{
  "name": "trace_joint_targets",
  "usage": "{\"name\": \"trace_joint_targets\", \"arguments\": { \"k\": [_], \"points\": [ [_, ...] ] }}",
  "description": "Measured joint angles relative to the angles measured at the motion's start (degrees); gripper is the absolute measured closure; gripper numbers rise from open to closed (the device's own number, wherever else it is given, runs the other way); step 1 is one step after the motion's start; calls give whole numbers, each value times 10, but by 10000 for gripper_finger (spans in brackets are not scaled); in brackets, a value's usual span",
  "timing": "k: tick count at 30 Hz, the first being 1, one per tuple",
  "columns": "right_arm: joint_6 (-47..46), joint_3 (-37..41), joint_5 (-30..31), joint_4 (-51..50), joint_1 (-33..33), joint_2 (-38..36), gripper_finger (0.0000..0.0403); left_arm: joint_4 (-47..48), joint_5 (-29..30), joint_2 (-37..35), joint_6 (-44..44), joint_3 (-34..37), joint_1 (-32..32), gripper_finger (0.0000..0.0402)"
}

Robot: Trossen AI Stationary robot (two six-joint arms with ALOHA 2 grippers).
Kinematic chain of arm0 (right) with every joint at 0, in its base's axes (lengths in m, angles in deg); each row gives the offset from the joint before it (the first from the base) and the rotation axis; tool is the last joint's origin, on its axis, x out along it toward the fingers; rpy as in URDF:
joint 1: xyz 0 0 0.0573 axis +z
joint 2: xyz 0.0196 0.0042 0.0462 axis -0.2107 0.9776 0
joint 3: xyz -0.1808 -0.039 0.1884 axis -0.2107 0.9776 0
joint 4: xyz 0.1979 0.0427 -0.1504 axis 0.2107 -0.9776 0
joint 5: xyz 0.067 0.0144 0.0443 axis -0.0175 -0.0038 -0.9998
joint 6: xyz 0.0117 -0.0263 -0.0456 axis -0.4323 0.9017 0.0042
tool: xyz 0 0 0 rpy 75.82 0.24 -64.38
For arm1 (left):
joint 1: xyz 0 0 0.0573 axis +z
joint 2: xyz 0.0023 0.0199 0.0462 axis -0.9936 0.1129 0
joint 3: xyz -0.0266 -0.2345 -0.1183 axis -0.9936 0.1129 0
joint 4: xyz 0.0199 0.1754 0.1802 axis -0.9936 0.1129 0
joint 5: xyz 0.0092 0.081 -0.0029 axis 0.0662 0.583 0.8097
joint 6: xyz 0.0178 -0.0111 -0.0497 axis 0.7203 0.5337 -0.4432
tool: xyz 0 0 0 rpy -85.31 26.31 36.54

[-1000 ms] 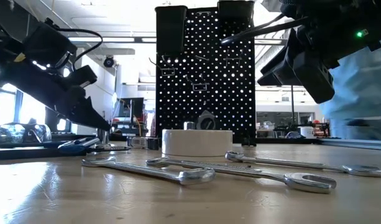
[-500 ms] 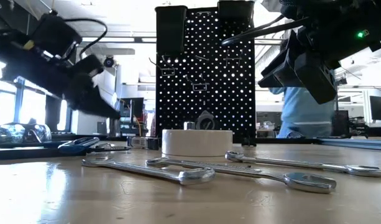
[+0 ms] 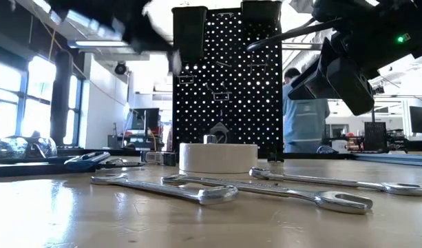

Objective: Hang tools onto peg board
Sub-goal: Put the silver socket into the right black bin on the peg board

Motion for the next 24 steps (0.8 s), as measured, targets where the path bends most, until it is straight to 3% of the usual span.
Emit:
{"name": "trace_joint_targets", "arguments": {
  "k": [10,24],
  "points": [
    [-36,0,0,-7,0,0,263,118,0,27,97,-270,11,322],
    [-72,0,-28,-2,0,0,263,277,-43,259,158,-610,76,322]
  ]
}}
